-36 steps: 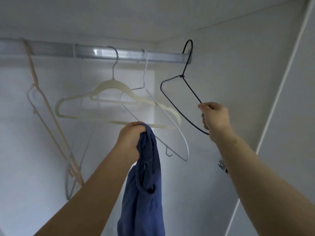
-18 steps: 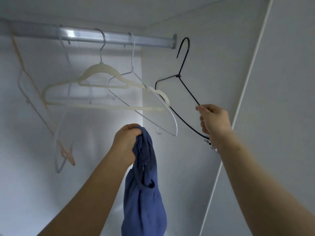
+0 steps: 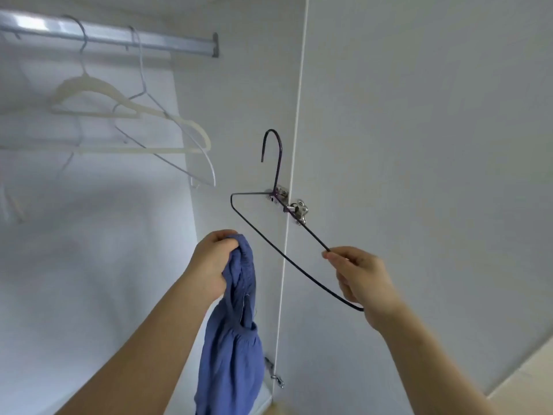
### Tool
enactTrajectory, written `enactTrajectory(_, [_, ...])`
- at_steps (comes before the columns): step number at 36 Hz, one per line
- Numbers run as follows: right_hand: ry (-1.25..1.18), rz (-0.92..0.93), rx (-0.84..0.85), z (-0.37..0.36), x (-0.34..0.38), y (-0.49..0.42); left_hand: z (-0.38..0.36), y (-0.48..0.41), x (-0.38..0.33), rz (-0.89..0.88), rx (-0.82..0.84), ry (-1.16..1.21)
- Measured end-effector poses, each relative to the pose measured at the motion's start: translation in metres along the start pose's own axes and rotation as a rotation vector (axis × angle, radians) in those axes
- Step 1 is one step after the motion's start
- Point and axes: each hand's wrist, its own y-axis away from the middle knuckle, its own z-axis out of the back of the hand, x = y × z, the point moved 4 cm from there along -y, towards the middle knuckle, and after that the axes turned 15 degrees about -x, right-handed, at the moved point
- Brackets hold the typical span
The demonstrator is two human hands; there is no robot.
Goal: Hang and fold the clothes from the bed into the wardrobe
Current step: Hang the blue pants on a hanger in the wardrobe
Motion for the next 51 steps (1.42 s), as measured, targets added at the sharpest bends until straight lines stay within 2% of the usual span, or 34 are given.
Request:
enactTrajectory(5, [0.066, -0.052, 0.042, 0.043, -0.015, 0.025, -0.017, 0.019, 0.011, 0.087, -0.002, -0.025])
enactTrajectory(11, [0.086, -0.079, 0.073, 0.082, -0.020, 0.039, -0.041, 0.025, 0.010, 0.018, 0.121, -0.142])
enactTrajectory(16, [0.144, -0.058, 0.108, 0.099, -0.023, 0.040, -0.053, 0.037, -0.004, -0.172, 0.109, -0.202])
enactTrajectory(21, [0.304, -0.090, 0.356, 0.082, -0.015, 0.043, -0.070, 0.055, -0.014, -0.330, 0.170, -0.324])
enactTrajectory(24, [0.193, -0.176, 0.469, 0.063, -0.004, 0.043, -0.085, 0.070, -0.013, -0.361, 0.289, -0.445])
enactTrajectory(27, [0.040, -0.192, 0.429, 0.047, 0.008, 0.039, -0.094, 0.079, -0.011, -0.396, 0.366, -0.530])
enactTrajectory(29, [0.048, -0.147, 0.374, 0.037, 0.011, 0.036, -0.096, 0.080, -0.011, -0.405, 0.369, -0.557])
enactTrajectory(33, [0.040, -0.106, 0.136, 0.033, 0.012, 0.027, -0.081, 0.064, -0.018, -0.382, 0.234, -0.592])
enactTrajectory(36, [0.039, -0.091, 0.051, 0.040, 0.009, 0.021, -0.058, 0.042, -0.024, -0.339, 0.053, -0.611])
enactTrajectory(38, [0.000, -0.090, 0.034, 0.044, 0.008, 0.020, -0.042, 0.027, -0.028, -0.260, -0.063, -0.629])
enactTrajectory(40, [-0.051, -0.088, 0.022, 0.048, 0.007, 0.020, -0.026, 0.015, -0.027, -0.109, -0.155, -0.568])
enactTrajectory(43, [-0.097, -0.087, 0.053, 0.051, 0.008, 0.023, -0.010, 0.007, -0.024, 0.075, -0.206, -0.480])
enactTrajectory(51, [0.021, -0.086, 0.161, 0.051, 0.003, 0.033, -0.006, -0.003, -0.026, 0.074, -0.226, -0.429])
